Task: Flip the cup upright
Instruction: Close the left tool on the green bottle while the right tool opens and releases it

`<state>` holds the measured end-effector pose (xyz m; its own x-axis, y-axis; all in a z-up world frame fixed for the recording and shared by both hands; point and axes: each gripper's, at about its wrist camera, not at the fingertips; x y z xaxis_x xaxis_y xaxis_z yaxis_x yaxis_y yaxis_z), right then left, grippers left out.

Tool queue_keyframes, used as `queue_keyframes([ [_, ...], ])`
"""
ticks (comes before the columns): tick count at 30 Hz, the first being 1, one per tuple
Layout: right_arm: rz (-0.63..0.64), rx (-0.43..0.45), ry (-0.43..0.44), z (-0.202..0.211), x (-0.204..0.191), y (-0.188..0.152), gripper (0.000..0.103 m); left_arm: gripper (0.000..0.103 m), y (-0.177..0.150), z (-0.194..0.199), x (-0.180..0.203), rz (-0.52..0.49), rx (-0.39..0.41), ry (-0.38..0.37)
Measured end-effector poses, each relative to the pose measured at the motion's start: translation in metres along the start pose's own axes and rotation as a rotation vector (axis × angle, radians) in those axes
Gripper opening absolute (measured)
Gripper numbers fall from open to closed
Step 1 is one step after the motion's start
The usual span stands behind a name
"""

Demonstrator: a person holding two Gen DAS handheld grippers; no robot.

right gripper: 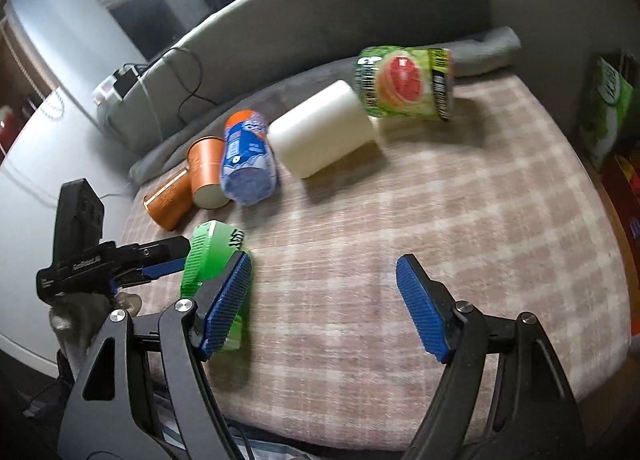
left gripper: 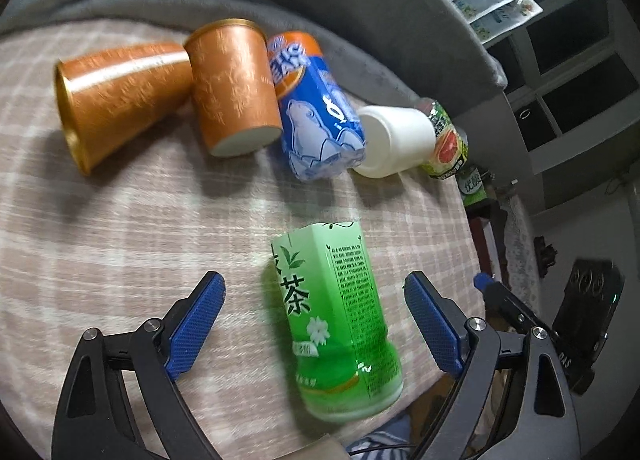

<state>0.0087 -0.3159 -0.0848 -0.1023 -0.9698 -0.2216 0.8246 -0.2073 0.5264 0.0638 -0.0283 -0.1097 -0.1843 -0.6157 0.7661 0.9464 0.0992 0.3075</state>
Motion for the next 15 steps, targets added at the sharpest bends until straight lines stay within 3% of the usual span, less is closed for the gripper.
queue_keyframes([
  [15,-0.042,-0.018,-0.01,-0.006,0.011,-0.005,0.078,0.077,0.005,-0.025,-0.013,0.052,-0.061,-0.025],
])
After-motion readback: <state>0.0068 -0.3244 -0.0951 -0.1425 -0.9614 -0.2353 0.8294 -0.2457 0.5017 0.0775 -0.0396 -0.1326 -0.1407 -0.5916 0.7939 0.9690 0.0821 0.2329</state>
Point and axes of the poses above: each gripper's, at about its wrist camera, not at the fingertips, and z roughly against the way its jaws point, x to its right, y to its top, and after that the axes turned 15 degrees about -y, right-handed
